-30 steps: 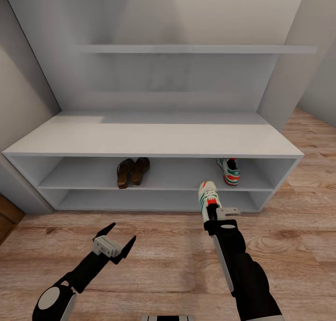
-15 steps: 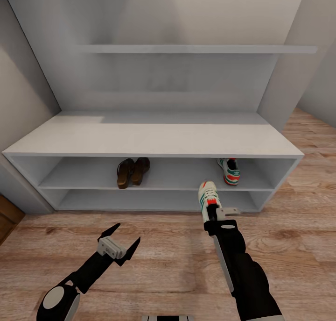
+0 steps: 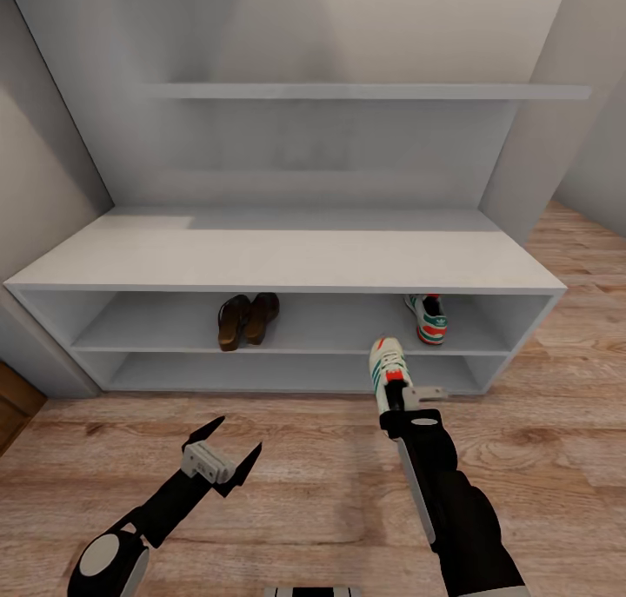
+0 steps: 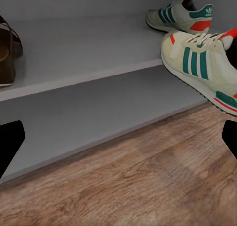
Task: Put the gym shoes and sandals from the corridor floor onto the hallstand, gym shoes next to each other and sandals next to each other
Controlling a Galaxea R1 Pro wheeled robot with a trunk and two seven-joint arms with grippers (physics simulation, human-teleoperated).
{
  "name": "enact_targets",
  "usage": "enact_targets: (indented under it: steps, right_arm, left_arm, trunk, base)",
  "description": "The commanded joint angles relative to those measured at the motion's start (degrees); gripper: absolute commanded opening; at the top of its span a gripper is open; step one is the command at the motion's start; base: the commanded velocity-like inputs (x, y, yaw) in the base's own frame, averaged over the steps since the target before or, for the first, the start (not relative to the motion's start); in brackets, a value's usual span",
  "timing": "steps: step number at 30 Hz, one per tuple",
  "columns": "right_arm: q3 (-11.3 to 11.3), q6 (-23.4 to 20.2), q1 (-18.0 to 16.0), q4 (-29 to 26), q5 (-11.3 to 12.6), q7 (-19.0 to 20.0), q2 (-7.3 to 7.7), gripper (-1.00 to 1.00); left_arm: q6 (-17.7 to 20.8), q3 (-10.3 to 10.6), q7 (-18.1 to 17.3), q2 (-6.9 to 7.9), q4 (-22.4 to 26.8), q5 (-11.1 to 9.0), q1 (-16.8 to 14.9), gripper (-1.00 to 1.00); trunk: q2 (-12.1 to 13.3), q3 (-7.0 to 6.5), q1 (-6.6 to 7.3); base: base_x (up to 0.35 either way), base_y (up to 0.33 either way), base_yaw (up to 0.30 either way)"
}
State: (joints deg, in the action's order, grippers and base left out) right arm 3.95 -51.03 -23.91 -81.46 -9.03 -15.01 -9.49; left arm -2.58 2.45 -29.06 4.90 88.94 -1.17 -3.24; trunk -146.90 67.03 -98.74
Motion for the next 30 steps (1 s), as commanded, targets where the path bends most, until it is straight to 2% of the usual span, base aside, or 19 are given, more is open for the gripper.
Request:
enact_targets:
  steps: [1,18,30]
  right_arm:
    - [0.0,0.0,0.0,0.0,0.1,-0.1,0.00,-1.00]
    - [0.0,0.1,-0.1,-0.1,0.0,0.0,0.00,-1.00]
    - [0.1,0.1,-1.9,0.4,0.1,0.0,0.00,-1.00]
  left_arm:
    - [0.0,0.0,0.0,0.02,0.0,0.0,0.0,1.00]
    - [0.0,0.0,0.0,0.38,-0.1,-0.1,0.2,1.00]
    - [0.1,0.0,-0.1,0.96,-0.1,-0.1,1.0,1.00]
  trunk:
    - [0.0,0.00,0.00]
    - [0.0,0.00,0.00]
    - [0.0,0.00,0.00]
  base:
    - [0.000,0.000,0.000]
    - [0.000,0.000,0.000]
    - [0.000,0.000,0.000]
